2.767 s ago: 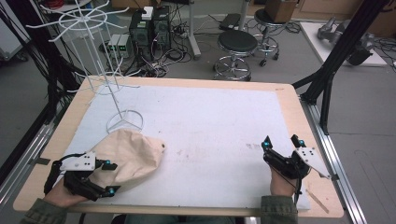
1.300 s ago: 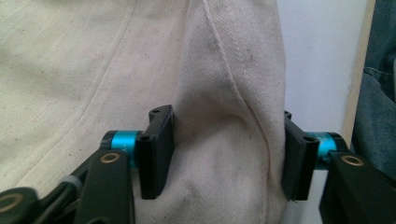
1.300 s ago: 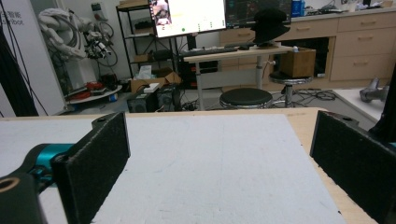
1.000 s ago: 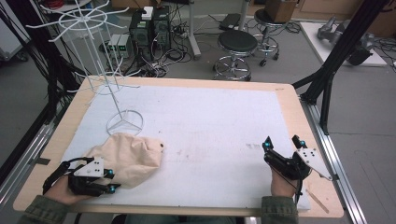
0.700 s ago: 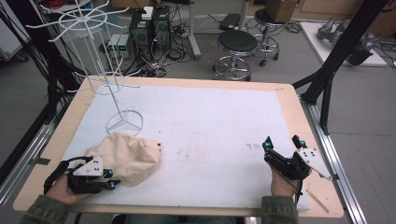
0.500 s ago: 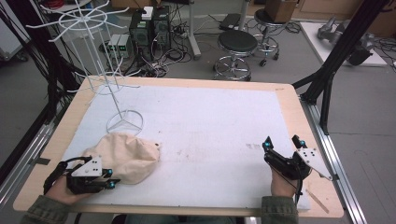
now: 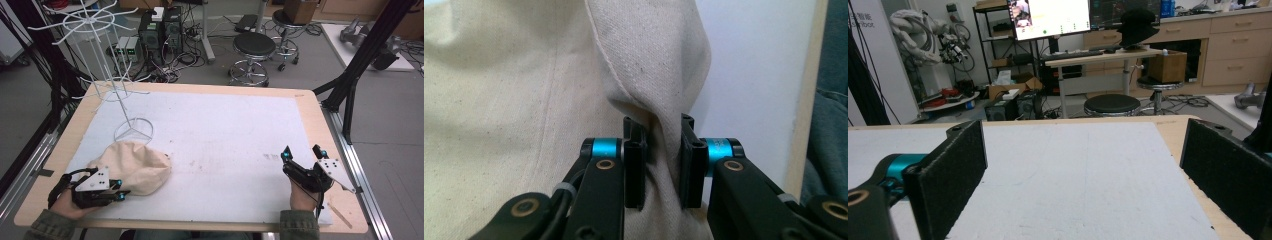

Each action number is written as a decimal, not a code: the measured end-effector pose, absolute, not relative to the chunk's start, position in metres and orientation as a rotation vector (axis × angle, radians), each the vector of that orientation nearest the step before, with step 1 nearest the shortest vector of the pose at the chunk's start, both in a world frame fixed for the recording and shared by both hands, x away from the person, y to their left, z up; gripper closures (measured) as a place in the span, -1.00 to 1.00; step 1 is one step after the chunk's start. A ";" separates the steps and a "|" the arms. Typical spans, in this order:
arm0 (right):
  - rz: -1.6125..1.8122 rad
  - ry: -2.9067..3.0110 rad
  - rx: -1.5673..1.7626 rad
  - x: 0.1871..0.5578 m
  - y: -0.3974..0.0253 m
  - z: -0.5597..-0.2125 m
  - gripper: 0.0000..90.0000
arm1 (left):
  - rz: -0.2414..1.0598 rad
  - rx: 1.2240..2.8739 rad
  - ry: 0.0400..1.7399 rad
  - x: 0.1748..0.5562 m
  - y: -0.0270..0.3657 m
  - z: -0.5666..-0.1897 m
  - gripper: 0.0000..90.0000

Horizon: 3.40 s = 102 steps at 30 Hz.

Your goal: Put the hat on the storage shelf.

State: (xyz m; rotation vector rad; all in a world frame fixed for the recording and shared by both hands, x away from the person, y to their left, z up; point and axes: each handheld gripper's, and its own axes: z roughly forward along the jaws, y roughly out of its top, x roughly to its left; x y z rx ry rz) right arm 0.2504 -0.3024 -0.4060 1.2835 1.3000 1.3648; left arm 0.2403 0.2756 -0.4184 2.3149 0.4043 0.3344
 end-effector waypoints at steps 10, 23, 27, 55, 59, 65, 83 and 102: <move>1.364 1.300 1.284 0.250 -0.302 -0.406 -0.91 | 0.403 2.268 0.372 0.231 0.273 -0.403 0.71; 1.365 1.298 1.284 0.250 -0.302 -0.406 -0.91 | 0.517 2.161 0.314 0.215 0.270 -0.375 0.70; 1.366 1.297 1.282 0.251 -0.302 -0.406 -0.91 | 0.543 2.146 0.271 0.207 0.268 -0.362 0.70; 1.370 1.303 1.289 0.253 -0.301 -0.407 -0.91 | 0.801 1.738 0.354 0.175 0.320 -0.301 0.69; 1.368 1.303 1.287 0.253 -0.301 -0.407 -0.91 | 0.842 1.703 0.371 0.174 0.326 -0.297 0.69; 1.366 1.302 1.289 0.253 -0.300 -0.407 -0.91 | 0.921 1.606 0.423 0.175 0.331 -0.287 0.69; 1.377 1.313 1.289 0.255 -0.300 -0.407 -0.91 | 1.169 1.369 0.523 0.187 0.319 -0.262 0.69; 1.378 1.318 1.289 0.255 -0.300 -0.407 -0.91 | 1.308 1.155 0.507 0.183 0.327 -0.235 0.69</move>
